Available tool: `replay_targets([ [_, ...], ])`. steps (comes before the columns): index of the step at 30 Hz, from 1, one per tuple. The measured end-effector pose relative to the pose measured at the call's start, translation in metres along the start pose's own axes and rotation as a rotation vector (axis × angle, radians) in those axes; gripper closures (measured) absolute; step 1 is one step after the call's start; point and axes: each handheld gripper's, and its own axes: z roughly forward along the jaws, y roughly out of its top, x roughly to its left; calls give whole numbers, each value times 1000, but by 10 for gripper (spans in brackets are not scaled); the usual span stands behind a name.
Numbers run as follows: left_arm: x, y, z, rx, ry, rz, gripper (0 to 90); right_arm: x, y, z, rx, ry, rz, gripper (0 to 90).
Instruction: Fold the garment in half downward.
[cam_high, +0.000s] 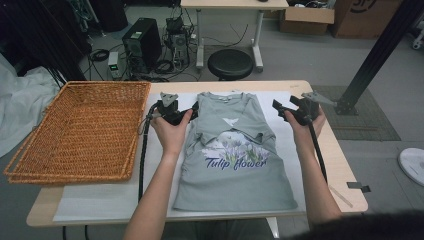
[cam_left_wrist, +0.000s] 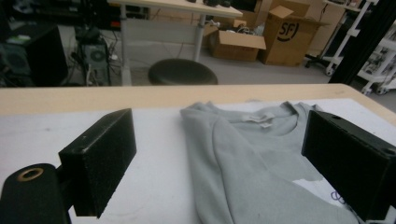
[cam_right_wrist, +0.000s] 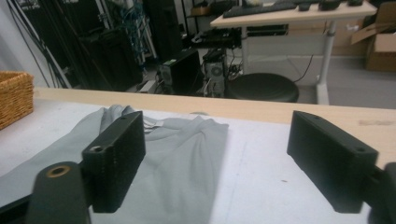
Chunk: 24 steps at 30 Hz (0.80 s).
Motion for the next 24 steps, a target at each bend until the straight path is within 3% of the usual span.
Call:
replay_targets([
  [4, 3, -1, 13, 43, 2, 33, 80, 0, 0, 15, 38, 28, 4, 164],
  [8, 9, -8, 25, 43, -26, -16, 80, -1, -3, 29, 63, 45, 9, 167],
  [11, 13, -12, 36, 76, -34, -2, 89, -4, -7, 42, 101, 55, 18, 219],
  [14, 11, -12, 47, 80, -51, 28, 106, -6, -8, 55, 107, 66, 37, 259],
  [22, 9, -12, 79, 129, -59, 32, 121, -11, -11, 88, 165, 70, 41, 306],
  [24, 9, -14, 86, 153, -70, 23, 129, -14, -14, 94, 176, 69, 65, 308],
])
